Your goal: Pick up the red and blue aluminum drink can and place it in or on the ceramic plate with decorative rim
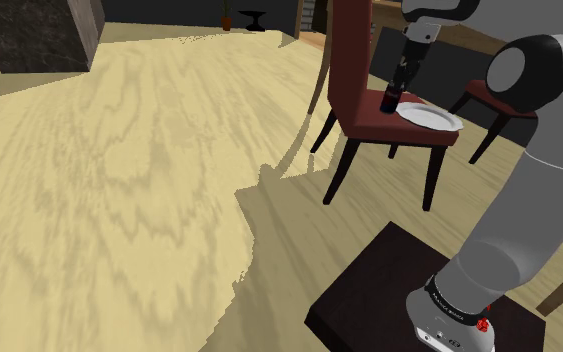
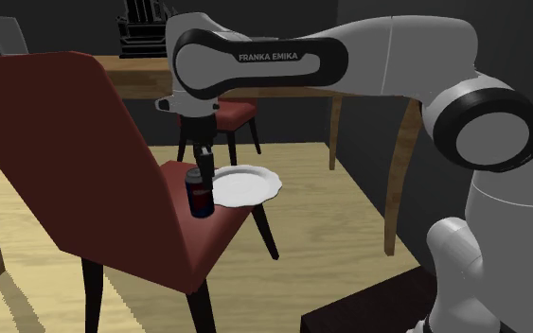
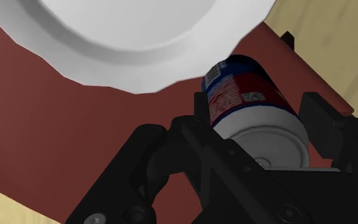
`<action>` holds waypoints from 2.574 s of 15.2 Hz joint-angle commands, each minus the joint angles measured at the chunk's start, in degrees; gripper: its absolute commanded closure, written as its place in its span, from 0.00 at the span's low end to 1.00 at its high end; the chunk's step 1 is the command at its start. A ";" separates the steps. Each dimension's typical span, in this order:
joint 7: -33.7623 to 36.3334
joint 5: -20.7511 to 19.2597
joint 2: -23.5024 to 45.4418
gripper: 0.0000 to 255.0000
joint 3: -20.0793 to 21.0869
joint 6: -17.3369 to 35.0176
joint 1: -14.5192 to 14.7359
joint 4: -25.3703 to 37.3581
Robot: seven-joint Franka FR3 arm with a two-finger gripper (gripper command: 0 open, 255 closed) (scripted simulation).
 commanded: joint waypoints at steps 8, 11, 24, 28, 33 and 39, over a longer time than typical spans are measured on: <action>-0.68 1.31 2.54 1.00 -0.34 -7.58 -1.29 9.79; -1.00 2.06 3.91 1.00 -0.47 -10.56 -2.03 13.99; -11.39 3.64 4.88 1.00 -4.11 -18.76 -10.32 22.74; -16.73 4.88 6.05 1.00 -5.86 -21.14 -14.82 25.97; -15.70 2.13 1.96 1.00 -5.59 -15.05 -11.99 16.35; -14.64 0.01 -1.40 1.00 -5.15 -8.91 -10.14 7.41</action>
